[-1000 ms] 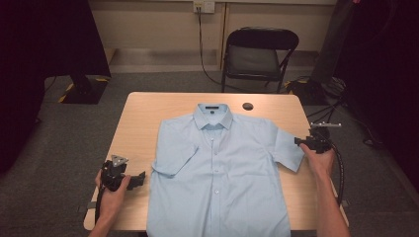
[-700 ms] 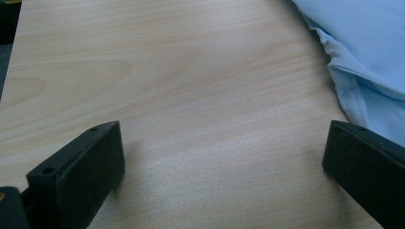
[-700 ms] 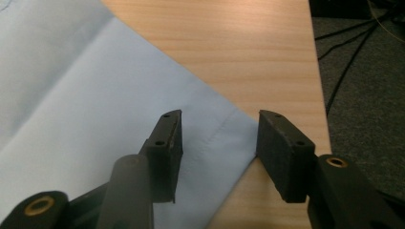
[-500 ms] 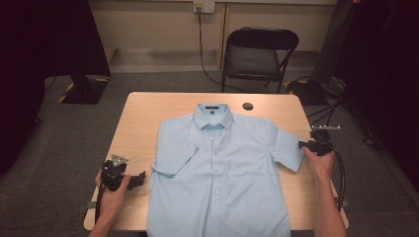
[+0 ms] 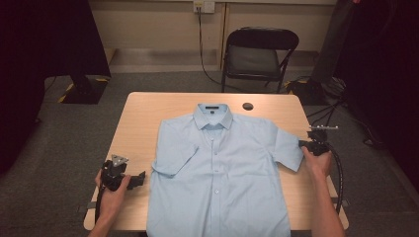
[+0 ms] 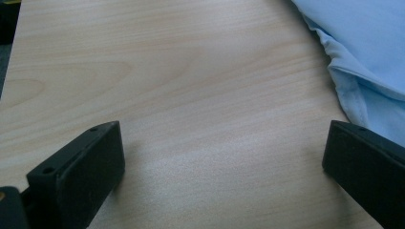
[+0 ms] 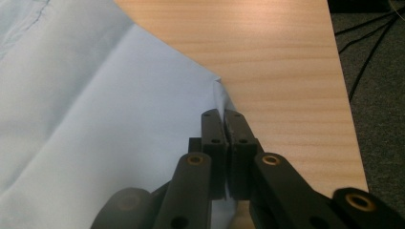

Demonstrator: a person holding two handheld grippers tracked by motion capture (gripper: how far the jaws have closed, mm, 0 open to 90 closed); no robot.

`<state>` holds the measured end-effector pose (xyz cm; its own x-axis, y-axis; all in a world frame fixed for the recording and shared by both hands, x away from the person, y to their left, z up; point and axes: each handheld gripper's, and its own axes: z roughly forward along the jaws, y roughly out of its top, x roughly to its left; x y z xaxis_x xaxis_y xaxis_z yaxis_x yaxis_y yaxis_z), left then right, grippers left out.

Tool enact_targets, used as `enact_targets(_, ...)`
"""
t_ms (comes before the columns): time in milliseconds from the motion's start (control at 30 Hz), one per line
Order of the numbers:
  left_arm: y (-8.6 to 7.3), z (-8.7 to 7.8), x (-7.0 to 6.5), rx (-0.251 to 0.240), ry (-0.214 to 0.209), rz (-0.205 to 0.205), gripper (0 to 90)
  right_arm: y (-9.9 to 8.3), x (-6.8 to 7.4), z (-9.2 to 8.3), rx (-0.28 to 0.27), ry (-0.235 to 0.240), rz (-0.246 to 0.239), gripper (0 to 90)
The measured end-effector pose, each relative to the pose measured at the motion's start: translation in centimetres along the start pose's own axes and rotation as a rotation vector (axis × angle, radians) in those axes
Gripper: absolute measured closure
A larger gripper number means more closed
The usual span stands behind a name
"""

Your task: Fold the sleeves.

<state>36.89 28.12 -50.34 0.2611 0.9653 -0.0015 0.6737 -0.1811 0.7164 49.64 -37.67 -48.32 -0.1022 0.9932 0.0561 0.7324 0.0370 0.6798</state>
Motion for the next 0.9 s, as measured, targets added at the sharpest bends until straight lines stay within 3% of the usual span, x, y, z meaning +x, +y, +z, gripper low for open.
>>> enact_targets(500,0.0,0.0,0.0,0.0,0.0,0.0,0.0,0.3,0.3,-1.6,-0.054,0.059,0.011,88.7)
enact_targets(700,0.0,0.0,0.0,0.001,0.0,0.0,0.0,0.4,0.8,-2.3,-0.055,0.064,-0.025,88.6)
enact_targets(900,0.2,0.2,-0.1,-0.002,0.004,-0.007,0.0,0.6,1.6,-3.5,-0.094,0.106,-0.029,88.7)
